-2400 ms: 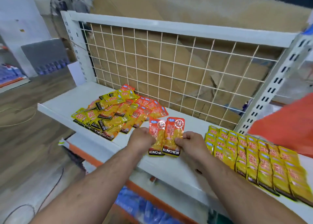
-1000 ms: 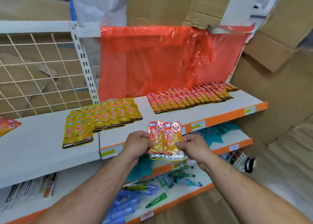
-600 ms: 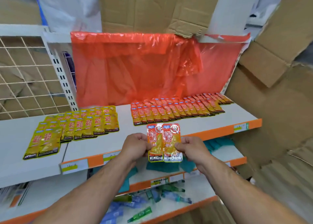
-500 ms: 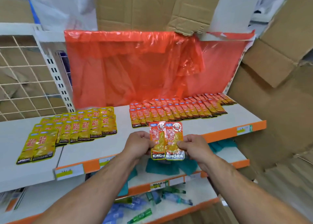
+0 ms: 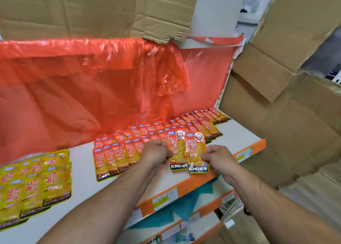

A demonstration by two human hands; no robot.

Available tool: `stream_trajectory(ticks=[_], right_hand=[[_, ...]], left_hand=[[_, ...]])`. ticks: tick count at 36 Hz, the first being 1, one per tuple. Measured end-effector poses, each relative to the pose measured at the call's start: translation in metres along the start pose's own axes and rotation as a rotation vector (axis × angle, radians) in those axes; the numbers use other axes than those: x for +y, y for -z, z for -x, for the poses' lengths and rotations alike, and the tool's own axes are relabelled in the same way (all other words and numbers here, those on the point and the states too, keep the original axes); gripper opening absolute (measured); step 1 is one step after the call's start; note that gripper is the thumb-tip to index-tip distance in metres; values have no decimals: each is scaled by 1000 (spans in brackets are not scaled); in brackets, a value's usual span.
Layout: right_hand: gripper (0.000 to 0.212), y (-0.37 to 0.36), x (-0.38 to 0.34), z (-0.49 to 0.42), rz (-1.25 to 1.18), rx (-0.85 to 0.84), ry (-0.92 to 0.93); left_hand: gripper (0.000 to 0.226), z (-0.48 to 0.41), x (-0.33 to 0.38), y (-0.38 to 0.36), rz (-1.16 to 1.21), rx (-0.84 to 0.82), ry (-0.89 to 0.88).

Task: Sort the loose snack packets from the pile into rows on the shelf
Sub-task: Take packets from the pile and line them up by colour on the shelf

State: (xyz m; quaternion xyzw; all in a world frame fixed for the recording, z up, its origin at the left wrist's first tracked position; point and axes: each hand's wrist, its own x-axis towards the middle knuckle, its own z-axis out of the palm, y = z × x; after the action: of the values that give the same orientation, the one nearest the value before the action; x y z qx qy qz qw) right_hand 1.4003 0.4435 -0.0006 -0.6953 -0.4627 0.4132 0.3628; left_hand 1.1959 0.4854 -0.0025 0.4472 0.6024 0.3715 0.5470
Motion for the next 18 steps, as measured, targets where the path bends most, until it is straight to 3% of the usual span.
stream_trajectory(ticks=[4, 10, 18], right_hand=[[19, 25, 8, -25, -18, 2, -39], [13, 69, 24, -81, -29, -7, -44], [23, 131, 31, -153, 14, -118, -45]], left_hand=[[35, -25, 8, -38, -18, -26, 18], [39, -57, 21, -99, -4, 17, 33], [32, -95, 35, -177, -83, 156, 57]])
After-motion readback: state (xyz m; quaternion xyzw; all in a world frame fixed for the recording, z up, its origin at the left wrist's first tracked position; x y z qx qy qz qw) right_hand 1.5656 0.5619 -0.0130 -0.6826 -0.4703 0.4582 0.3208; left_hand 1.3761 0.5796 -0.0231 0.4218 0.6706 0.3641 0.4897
